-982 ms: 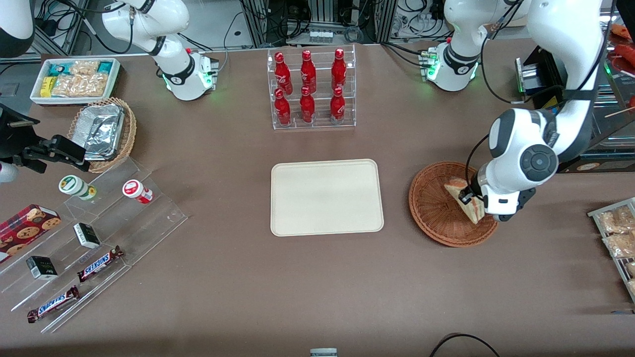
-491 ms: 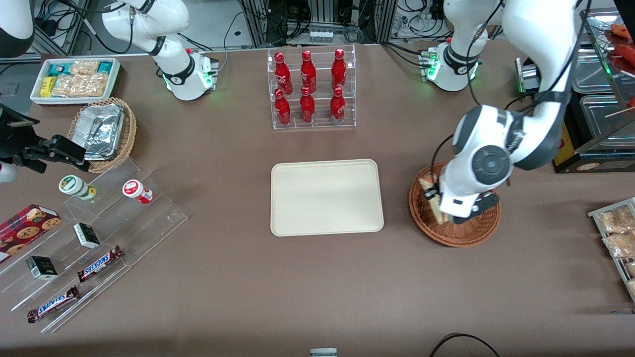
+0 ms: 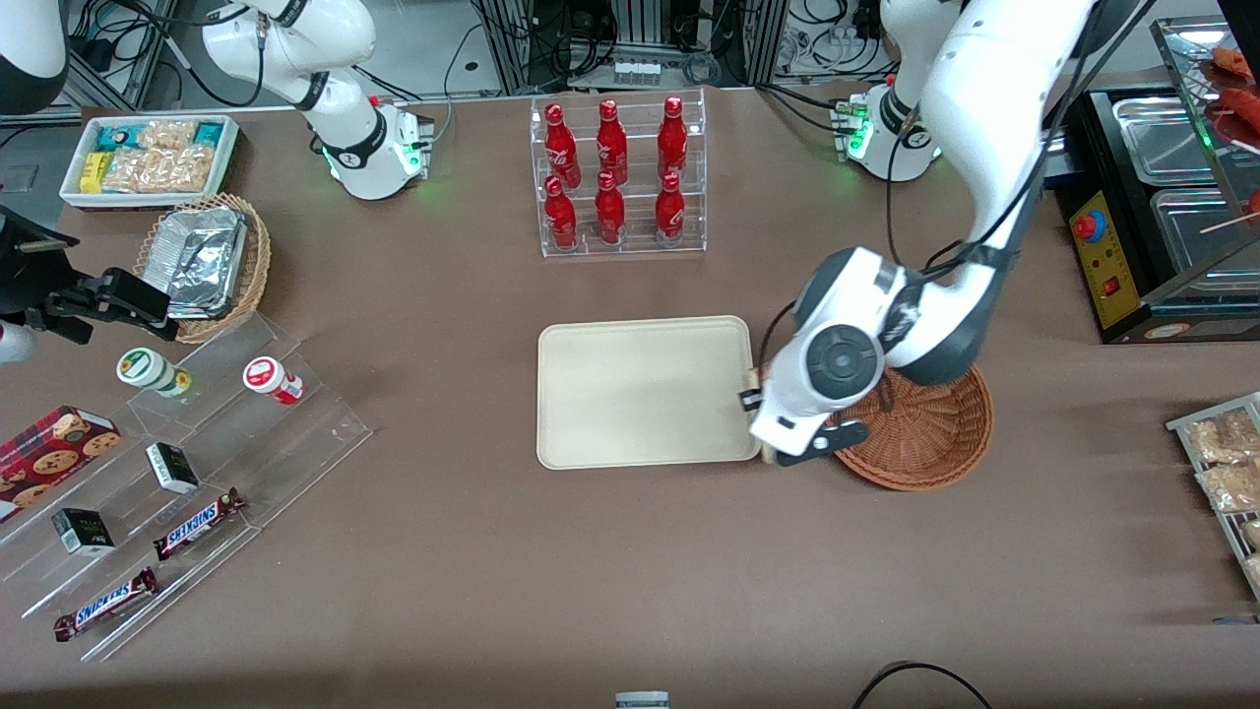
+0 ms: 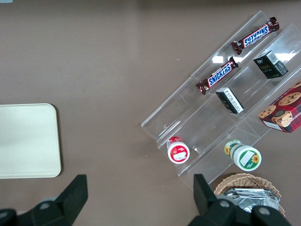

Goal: Place sandwich from basket to tray
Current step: 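Lift the sandwich and carry it over the cream tray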

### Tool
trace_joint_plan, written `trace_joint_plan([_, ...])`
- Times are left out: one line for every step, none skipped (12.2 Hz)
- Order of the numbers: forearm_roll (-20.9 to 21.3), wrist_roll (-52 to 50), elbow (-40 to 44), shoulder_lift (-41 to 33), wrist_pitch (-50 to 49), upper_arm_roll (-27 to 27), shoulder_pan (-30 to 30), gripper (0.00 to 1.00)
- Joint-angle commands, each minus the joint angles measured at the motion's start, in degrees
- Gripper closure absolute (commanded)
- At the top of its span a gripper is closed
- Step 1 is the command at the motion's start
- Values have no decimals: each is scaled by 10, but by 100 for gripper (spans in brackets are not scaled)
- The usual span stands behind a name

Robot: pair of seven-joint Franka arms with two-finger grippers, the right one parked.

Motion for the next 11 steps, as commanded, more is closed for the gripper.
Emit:
trace_joint_plan([7, -46, 97, 71, -24, 2, -61, 88])
trace_joint_plan([7, -58, 117, 89, -24, 3, -77, 89])
trace_joint_plan([8, -75, 137, 106, -24, 4, -94, 89])
trace_joint_plan([14, -95, 155, 123, -24, 6, -110, 89])
trace_joint_plan([28, -121, 166, 136, -24, 6, -122, 89])
trace_joint_plan([48, -143, 170, 144, -21, 6, -133, 89])
trace_joint_plan([56, -157, 178, 152, -21, 6, -140, 89])
trace_joint_plan([57, -167, 189, 159, -21, 6, -144, 89])
trace_joint_plan([58, -173, 192, 163, -20, 6, -151, 89])
trace_joint_plan([58, -176, 193, 168, -18, 6, -155, 89])
trace_joint_plan([57, -181, 193, 170, -13, 6, -156, 89])
